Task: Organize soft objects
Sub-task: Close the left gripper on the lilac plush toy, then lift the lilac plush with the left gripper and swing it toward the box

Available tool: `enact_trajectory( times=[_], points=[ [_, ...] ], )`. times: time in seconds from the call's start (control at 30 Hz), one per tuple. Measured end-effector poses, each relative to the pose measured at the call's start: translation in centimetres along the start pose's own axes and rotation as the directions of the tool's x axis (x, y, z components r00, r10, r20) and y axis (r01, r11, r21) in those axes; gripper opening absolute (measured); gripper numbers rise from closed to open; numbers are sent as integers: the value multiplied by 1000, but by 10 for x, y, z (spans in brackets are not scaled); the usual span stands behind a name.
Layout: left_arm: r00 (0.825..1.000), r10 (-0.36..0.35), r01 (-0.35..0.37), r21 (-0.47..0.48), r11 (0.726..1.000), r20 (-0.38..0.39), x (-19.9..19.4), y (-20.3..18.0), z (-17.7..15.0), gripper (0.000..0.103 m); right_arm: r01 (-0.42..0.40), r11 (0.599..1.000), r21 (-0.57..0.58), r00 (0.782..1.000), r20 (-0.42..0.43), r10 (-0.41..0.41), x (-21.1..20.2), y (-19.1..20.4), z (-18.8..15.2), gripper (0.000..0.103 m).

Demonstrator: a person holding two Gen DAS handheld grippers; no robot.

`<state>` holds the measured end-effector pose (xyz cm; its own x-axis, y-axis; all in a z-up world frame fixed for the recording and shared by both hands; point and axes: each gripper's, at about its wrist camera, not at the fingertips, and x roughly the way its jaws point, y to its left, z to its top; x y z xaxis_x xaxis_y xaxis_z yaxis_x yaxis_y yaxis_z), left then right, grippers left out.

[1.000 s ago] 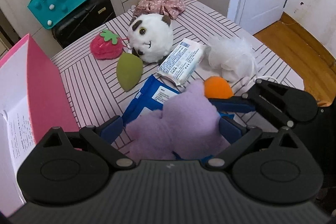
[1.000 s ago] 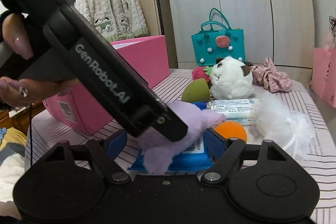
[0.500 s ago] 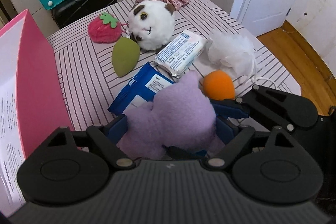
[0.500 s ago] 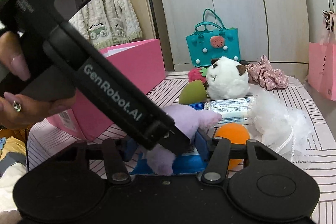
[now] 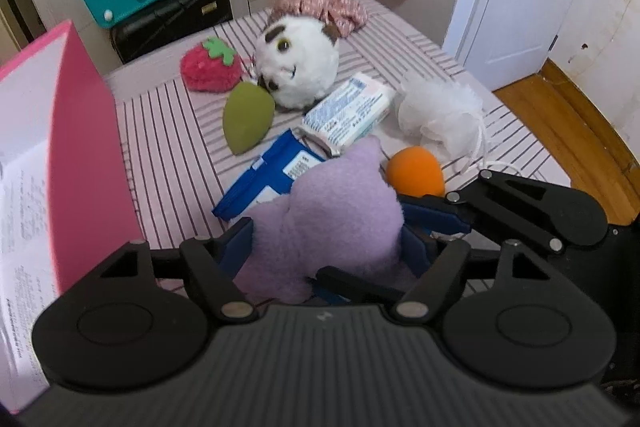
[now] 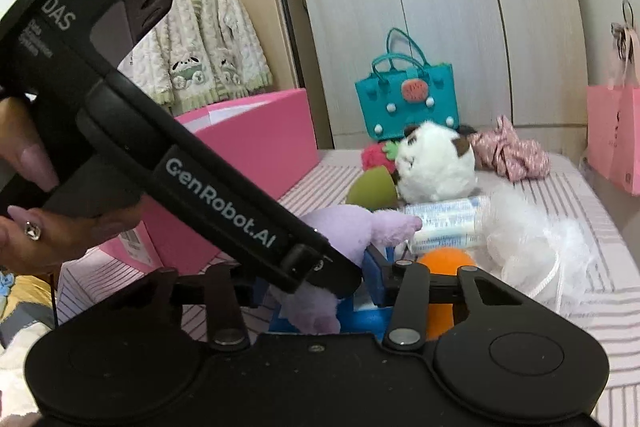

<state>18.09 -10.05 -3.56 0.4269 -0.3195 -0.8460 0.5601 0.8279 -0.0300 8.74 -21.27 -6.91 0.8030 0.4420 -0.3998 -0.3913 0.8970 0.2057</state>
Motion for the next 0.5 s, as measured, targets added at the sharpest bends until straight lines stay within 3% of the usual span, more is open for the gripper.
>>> enact_trajectory(
  times=[0.23,0.5],
  points=[
    [998,17,-20,33,999,62,-23,-7,-1,75,6,1000,-28,1000,-9,-6,-12,10,18,51],
    [999,-16,15,16,1000,34,-58,-6,-7,75,-58,997,-53,991,-120,51,-34,30,49,51]
  ],
)
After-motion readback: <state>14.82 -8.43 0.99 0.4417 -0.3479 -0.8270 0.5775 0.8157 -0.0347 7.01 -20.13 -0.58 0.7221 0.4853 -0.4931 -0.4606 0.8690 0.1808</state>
